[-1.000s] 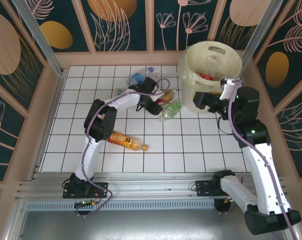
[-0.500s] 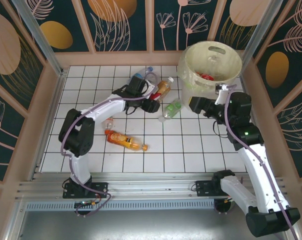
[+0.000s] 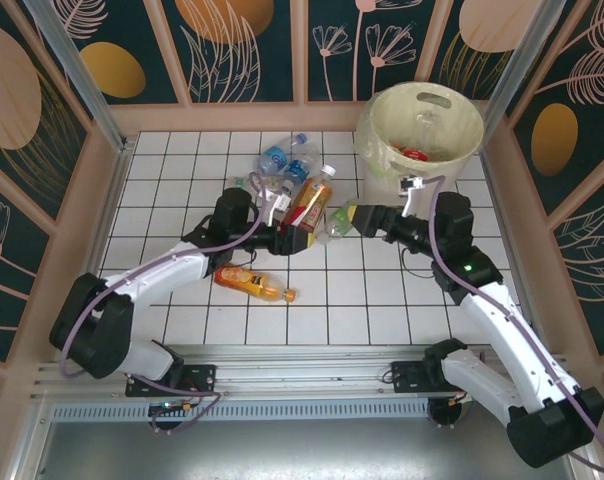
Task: Put the plastic bottles in the bin
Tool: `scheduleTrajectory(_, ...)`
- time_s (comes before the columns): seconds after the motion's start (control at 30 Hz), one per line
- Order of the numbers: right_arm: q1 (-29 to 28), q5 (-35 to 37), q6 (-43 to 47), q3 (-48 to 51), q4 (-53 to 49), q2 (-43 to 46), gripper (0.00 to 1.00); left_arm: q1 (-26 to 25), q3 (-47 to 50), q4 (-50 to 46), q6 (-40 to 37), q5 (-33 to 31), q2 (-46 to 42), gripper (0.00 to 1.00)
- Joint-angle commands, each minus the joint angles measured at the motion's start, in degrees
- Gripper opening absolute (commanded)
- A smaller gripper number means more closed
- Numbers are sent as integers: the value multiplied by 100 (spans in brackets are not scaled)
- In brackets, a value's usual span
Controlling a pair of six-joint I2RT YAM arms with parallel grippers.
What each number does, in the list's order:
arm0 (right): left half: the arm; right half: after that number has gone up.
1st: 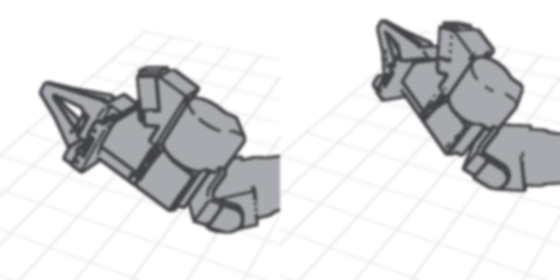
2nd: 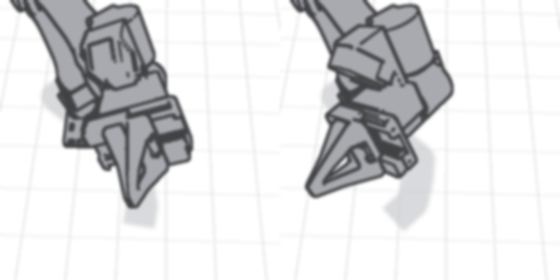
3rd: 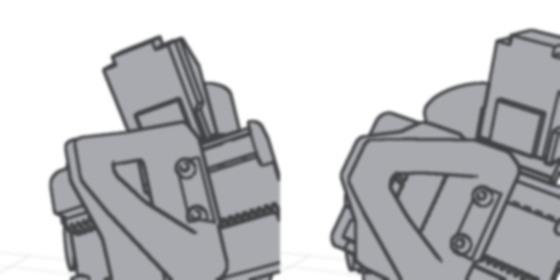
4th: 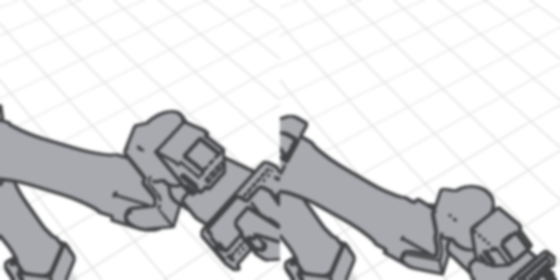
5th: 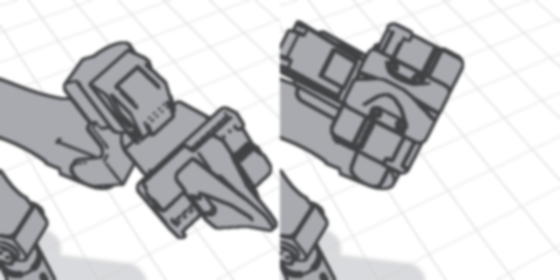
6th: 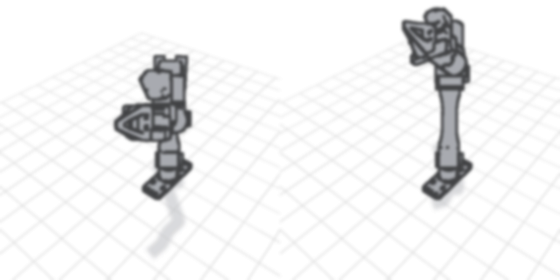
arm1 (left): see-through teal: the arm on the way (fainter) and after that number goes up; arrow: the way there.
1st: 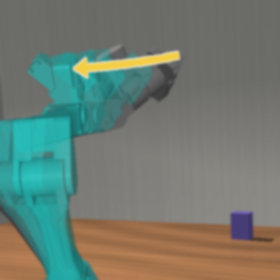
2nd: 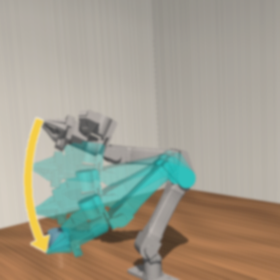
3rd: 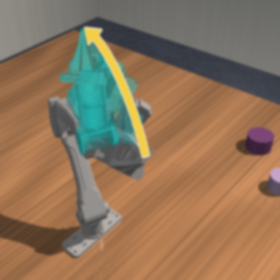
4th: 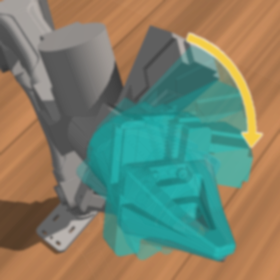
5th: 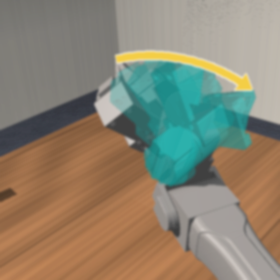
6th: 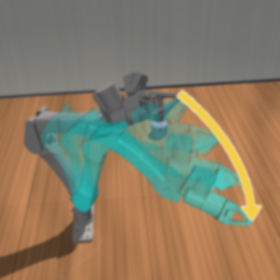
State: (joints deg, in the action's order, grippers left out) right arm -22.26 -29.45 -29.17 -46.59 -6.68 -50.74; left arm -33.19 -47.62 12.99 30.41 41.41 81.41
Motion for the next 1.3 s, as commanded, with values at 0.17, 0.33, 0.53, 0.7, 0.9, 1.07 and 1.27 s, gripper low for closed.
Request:
scheduleTrajectory(0.17, -432, -338, -394, 316, 1732, -535, 94, -12, 799, 2268, 1836, 1560, -740, 62)
scheduleTrajectory(0.33, -592, -763, -647, 331, 2616, -888, 97, -59, 862, 2312, 2095, 1735, -837, 62)
scheduleTrajectory(0.53, -785, -946, -842, 138, 3097, -1204, 97, -234, 755, 2003, 1904, 1651, -768, 62)
scheduleTrajectory(0.7, -876, -962, -897, 22, 3241, -1415, 94, -328, 658, 1945, 1837, 1599, -675, 62)
scheduleTrajectory(0.9, -980, -896, -927, -47, 3314, -1478, 83, -364, 619, 1883, 1774, 1572, -624, 63)
scheduleTrajectory(1.07, -999, -905, -918, -132, 3239, -1503, 68, -379, 609, 1824, 1727, 1546, -630, 63)
scheduleTrajectory(1.27, -1001, -870, -877, -166, 3114, -1441, 59, -384, 543, 1679, 1630, 1493, -602, 70)
